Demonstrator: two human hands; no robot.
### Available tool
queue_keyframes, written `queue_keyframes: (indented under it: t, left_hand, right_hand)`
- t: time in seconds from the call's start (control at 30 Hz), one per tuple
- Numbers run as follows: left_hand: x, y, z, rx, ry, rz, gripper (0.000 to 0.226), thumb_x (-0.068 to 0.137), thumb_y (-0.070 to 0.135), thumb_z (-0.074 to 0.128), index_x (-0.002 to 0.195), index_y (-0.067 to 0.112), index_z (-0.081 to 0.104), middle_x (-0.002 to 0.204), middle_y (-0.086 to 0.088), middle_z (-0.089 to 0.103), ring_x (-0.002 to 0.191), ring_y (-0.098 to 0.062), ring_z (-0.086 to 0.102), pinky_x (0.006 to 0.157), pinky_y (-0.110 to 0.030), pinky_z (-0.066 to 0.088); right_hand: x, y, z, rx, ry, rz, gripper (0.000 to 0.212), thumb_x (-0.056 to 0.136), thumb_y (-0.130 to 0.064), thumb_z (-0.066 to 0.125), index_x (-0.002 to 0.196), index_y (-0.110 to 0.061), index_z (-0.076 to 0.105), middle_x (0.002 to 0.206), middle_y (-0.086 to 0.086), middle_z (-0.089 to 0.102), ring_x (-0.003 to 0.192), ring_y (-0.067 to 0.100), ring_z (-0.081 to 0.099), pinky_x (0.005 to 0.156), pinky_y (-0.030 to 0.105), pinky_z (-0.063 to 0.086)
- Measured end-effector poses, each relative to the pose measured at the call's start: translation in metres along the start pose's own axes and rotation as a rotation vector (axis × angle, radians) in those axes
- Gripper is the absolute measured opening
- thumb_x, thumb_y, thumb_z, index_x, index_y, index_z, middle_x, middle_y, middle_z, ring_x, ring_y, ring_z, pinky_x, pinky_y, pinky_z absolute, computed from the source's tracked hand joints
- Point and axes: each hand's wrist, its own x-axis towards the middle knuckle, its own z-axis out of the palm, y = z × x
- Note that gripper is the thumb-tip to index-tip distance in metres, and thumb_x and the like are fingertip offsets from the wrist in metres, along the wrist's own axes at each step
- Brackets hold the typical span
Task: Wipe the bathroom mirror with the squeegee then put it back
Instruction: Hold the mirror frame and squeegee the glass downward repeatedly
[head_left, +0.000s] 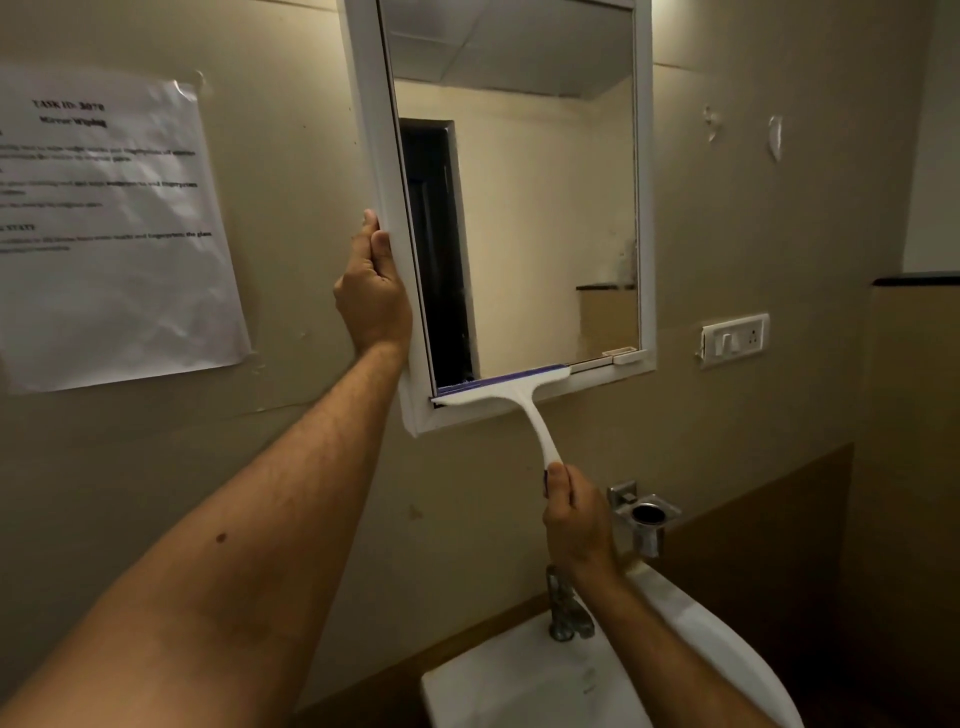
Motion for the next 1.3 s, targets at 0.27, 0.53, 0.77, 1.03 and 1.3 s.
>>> queue_keyframes:
  t: [0.27,0.53,0.77,1.03,1.3]
  left_hand:
    - [0.0,-0.001,0.0,-0.044,-0.005,-0.001,0.036,0.103,0.026,0.046,0.136,0.012,0.055,0.106,0.013,0.062,0.069,0.029,0.051,0.06,0.011,0.036]
    - [0.004,0.003,-0.003,-0.016,0.003,-0.001,0.035,0.103,0.024,0.047,0.134,0.011,0.057,0.119,0.004,0.067,0.096,0.01,0.061,0.074,0.011,0.035]
    - [0.04,0.033,0.01,-0.028,0.081,0.017,0.032,0.102,0.022,0.047,0.129,0.012,0.06,0.117,-0.003,0.069,0.104,-0.01,0.063,0.079,0.013,0.033]
    - [0.09,0.053,0.03,0.028,0.11,0.152,0.038,0.102,0.018,0.039,0.138,0.013,0.052,0.131,-0.003,0.061,0.121,-0.016,0.057,0.099,-0.011,0.036]
    - [0.089,0.041,0.034,0.08,0.083,0.254,0.044,0.102,0.008,0.036,0.145,0.012,0.041,0.141,-0.003,0.052,0.129,-0.016,0.049,0.098,0.008,0.021]
  right_hand:
    - [0.028,-0.039,-0.002,0.064,-0.003,-0.066,0.037,0.095,-0.049,0.033,0.073,-0.024,0.051,0.058,-0.004,0.044,0.049,0.01,0.041,0.046,0.035,0.035]
    - [0.023,-0.024,-0.004,0.078,0.009,-0.035,0.035,0.097,-0.045,0.038,0.071,-0.026,0.052,0.055,-0.005,0.044,0.045,0.007,0.039,0.044,0.031,0.033]
    - [0.106,-0.111,-0.016,0.163,0.053,-0.139,0.028,0.092,-0.036,0.038,0.096,-0.015,0.056,0.072,0.0,0.05,0.056,0.002,0.047,0.054,0.022,0.041]
    - [0.197,-0.233,-0.028,0.297,0.049,-0.105,0.031,0.092,-0.048,0.031,0.098,-0.024,0.049,0.078,0.006,0.054,0.066,0.02,0.049,0.06,0.036,0.04]
    - [0.221,-0.242,-0.033,0.248,0.053,-0.086,0.034,0.096,-0.047,0.028,0.104,-0.021,0.049,0.079,0.005,0.052,0.065,0.017,0.047,0.053,0.031,0.039]
